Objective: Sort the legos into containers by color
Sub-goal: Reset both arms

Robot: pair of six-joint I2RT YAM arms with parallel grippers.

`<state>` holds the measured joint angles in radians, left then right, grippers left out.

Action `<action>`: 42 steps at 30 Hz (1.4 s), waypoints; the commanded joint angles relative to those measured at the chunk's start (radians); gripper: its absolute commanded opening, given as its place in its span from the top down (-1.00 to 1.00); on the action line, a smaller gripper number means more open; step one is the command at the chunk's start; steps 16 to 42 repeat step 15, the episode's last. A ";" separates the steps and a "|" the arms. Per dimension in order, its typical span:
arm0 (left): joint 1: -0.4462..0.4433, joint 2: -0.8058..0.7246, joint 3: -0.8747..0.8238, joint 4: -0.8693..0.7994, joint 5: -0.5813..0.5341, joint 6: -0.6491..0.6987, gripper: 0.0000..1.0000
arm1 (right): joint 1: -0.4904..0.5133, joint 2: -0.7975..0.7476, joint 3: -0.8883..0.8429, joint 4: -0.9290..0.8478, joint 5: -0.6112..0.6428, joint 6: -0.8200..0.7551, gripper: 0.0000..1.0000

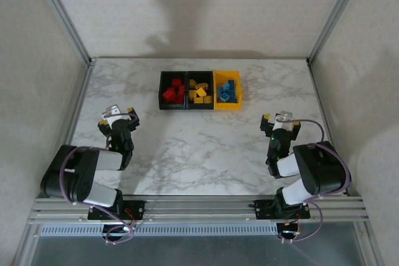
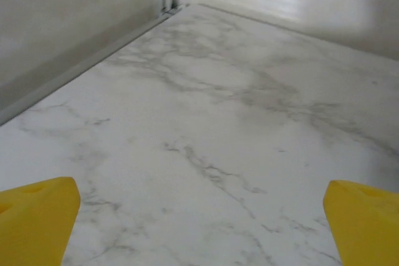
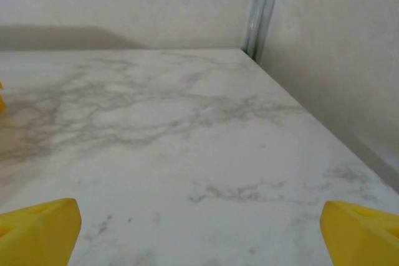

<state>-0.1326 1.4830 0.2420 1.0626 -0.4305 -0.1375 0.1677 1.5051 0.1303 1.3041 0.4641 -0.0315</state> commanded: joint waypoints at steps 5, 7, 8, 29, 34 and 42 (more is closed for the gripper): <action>0.021 0.068 -0.040 0.299 0.076 0.055 -0.99 | -0.086 0.044 0.056 0.052 -0.160 0.062 -0.97; 0.021 0.058 -0.034 0.265 0.078 0.049 -0.99 | -0.092 0.046 0.062 0.041 -0.169 0.065 -0.98; 0.021 0.066 -0.037 0.290 0.074 0.052 -0.99 | -0.092 0.045 0.067 0.030 -0.174 0.067 -0.97; 0.019 0.060 -0.035 0.274 0.075 0.052 -0.99 | -0.123 0.041 0.077 0.005 -0.232 0.078 -0.98; 0.019 0.060 -0.035 0.274 0.075 0.052 -0.99 | -0.123 0.041 0.077 0.005 -0.232 0.078 -0.98; 0.019 0.060 -0.035 0.274 0.075 0.052 -0.99 | -0.123 0.041 0.077 0.005 -0.232 0.078 -0.98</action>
